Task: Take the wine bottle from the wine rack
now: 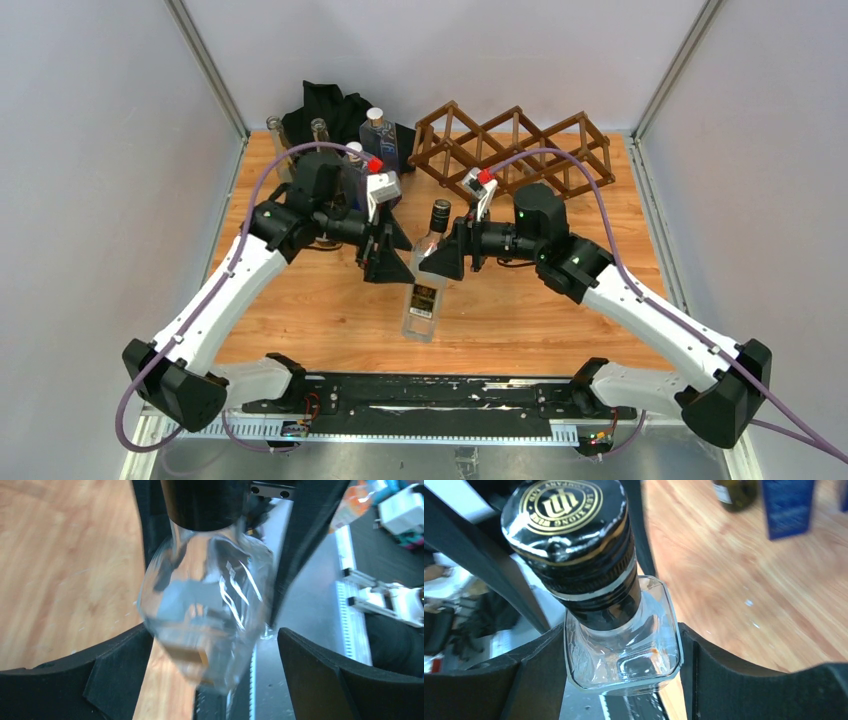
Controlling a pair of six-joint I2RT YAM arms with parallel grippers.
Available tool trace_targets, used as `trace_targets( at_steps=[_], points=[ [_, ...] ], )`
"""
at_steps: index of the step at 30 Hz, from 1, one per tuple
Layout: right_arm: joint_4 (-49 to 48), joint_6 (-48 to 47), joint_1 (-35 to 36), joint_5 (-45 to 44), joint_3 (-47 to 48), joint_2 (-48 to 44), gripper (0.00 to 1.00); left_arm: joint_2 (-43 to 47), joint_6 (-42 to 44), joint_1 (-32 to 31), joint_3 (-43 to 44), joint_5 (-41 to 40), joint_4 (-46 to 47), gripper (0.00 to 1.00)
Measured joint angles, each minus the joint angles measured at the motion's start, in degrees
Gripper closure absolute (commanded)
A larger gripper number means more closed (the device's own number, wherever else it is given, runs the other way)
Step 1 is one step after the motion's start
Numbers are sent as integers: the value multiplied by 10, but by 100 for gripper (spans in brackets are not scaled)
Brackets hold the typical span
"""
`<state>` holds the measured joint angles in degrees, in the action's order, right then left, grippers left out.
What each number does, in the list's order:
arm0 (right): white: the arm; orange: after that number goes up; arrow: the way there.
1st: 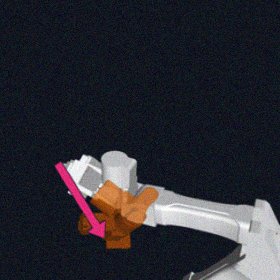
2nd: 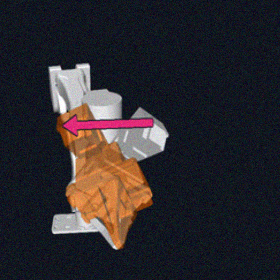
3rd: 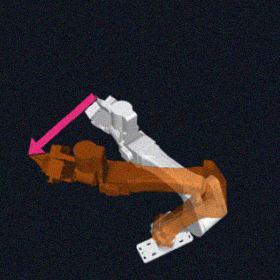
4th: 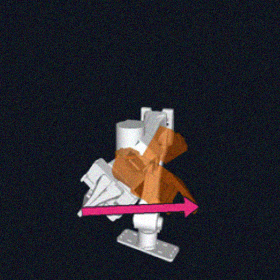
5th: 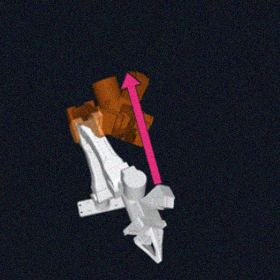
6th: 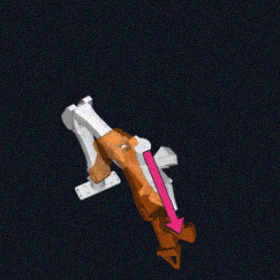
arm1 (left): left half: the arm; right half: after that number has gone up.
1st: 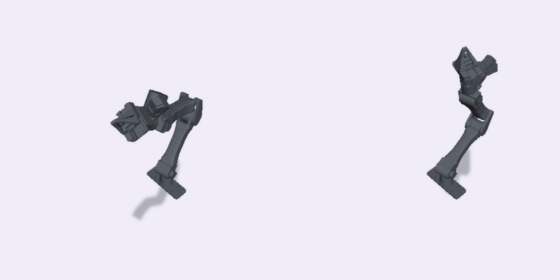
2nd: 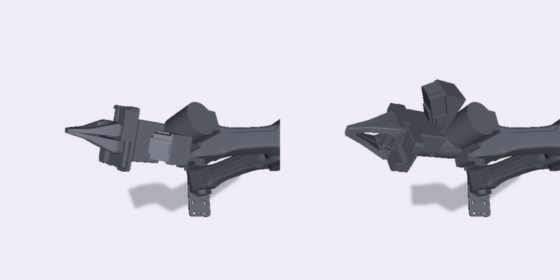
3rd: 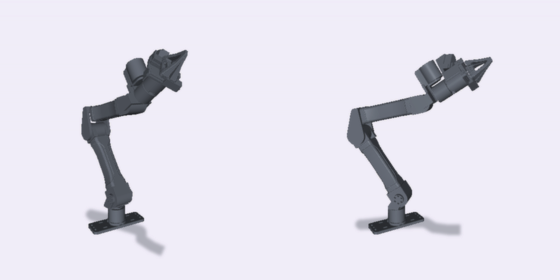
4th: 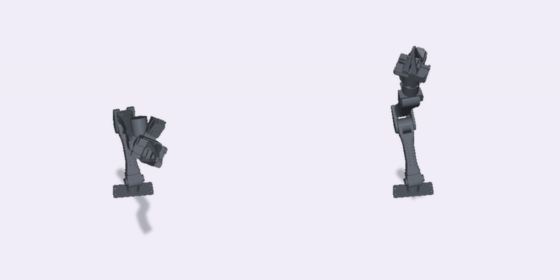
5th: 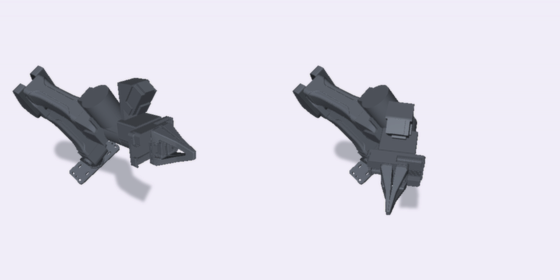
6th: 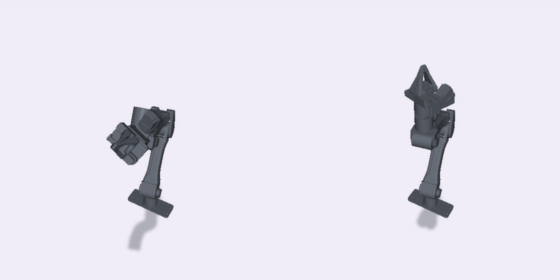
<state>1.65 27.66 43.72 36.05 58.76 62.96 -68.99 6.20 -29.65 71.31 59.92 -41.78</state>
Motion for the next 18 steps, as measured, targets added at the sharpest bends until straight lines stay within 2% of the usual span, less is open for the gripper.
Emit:
trace_targets(
  at_steps=[4, 8, 14, 18],
  points=[
    [74, -47, -1, -81, 18, 13, 100, 3, 31, 72, 37, -32, -48, 0],
    [102, -92, -5, -155, 52, 45, 100, 1, 56, 144, 91, -71, -100, 0],
    [84, -145, -14, -237, 114, 139, 100, 1, 70, 227, 147, -148, -141, 0],
    [43, -164, -23, -272, 150, 221, 100, 0, 69, 240, 167, -187, -153, 0]
  ],
)
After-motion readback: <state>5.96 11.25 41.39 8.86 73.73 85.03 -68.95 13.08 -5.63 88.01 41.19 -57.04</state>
